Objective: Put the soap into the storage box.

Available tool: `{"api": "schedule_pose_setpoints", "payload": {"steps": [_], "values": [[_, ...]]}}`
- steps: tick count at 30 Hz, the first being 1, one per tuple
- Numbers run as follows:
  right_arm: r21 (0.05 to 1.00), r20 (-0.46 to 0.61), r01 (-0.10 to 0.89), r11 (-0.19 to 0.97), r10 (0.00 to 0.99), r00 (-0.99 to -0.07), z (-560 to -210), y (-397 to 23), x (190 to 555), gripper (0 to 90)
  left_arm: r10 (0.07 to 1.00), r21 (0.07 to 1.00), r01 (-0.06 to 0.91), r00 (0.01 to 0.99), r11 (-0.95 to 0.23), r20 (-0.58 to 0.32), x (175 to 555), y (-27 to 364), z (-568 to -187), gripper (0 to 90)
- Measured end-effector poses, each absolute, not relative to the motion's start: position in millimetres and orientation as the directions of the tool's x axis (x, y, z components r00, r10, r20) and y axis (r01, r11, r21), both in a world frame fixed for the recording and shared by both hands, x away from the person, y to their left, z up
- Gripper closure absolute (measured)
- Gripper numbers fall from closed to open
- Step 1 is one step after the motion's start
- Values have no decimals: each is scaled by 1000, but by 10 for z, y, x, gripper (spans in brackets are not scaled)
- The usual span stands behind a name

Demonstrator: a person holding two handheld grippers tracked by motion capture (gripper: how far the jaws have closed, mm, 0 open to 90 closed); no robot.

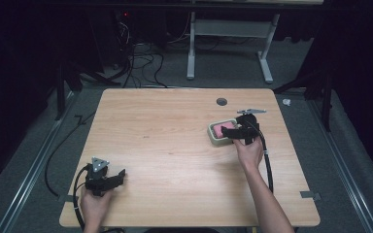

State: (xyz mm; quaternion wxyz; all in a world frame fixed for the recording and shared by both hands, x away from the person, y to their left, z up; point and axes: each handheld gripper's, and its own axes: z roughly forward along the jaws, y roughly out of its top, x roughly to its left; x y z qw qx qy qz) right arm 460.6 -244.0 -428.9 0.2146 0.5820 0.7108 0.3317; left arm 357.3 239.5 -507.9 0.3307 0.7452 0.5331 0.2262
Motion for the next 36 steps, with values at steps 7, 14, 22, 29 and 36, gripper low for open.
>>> {"api": "schedule_pose_setpoints", "payload": {"steps": [7,14,22,29,36], "values": [[741,74,662,112,967,-246,-4195,-2476,4517,123,944,734,645,329,-213,-16,3573,2395,-5079,231],[762,75,639,106,966,-249,-4158,-2538,4411,129,944,734,645,329,-213,-15,3573,2394,-5079,231],[772,81,629,93,966,-244,-4146,-2635,4301,130,944,735,644,329,-213,-15,3573,2393,-5080,231],[785,83,612,90,965,-248,-4114,-2683,4214,131,944,735,644,329,-213,-15,3573,2394,-5080,231],[797,85,598,82,965,-247,-4090,-2747,4108,132,944,735,644,329,-213,-15,3574,2394,-5080,232]]}}
